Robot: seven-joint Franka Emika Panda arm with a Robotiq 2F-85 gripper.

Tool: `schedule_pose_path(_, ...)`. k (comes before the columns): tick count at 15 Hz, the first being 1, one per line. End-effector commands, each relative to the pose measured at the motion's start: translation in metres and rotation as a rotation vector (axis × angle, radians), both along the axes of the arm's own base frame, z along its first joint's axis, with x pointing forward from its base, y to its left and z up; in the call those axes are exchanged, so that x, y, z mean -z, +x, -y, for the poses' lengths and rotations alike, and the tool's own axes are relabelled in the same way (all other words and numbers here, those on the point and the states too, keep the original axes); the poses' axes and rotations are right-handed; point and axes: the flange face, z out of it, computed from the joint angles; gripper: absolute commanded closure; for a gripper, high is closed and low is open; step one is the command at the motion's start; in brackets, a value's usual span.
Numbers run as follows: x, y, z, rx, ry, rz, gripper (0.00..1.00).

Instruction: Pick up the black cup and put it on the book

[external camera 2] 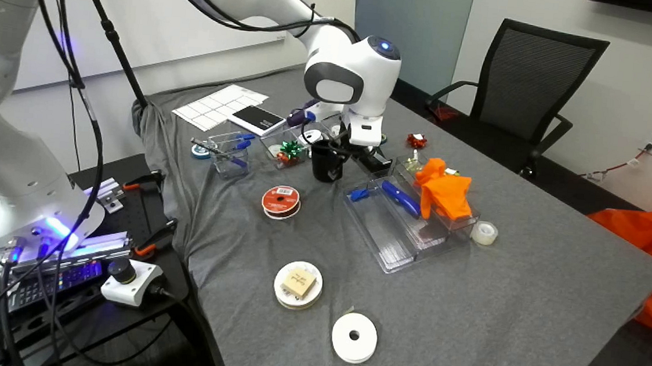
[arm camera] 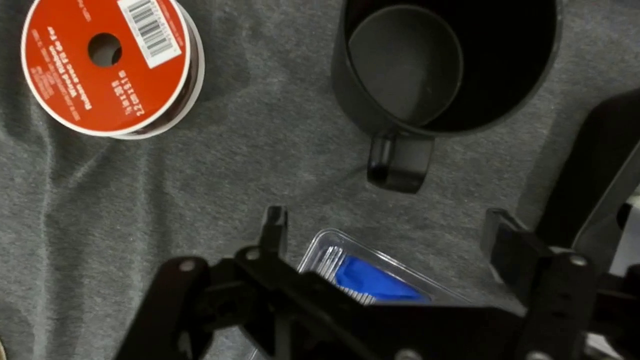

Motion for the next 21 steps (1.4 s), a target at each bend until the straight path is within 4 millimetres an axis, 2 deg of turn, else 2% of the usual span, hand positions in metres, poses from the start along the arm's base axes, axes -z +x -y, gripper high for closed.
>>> schedule_pose_path(1,0.015,0.001,-0.012,-0.033,0.052,0.012,0.00)
schedule_pose_path(7,0.033,0.006,-0.034,-0.017,0.086,0.011,0.00)
schedule_pose_path(14,0.053,0.008,-0.030,0.069,0.044,0.051,0.00)
schedule_pose_path(16,0.060,0.008,-0.029,0.065,0.027,0.045,0.26)
schedule_pose_path(21,0.069,0.006,-0.028,0.089,0.012,0.021,0.63)
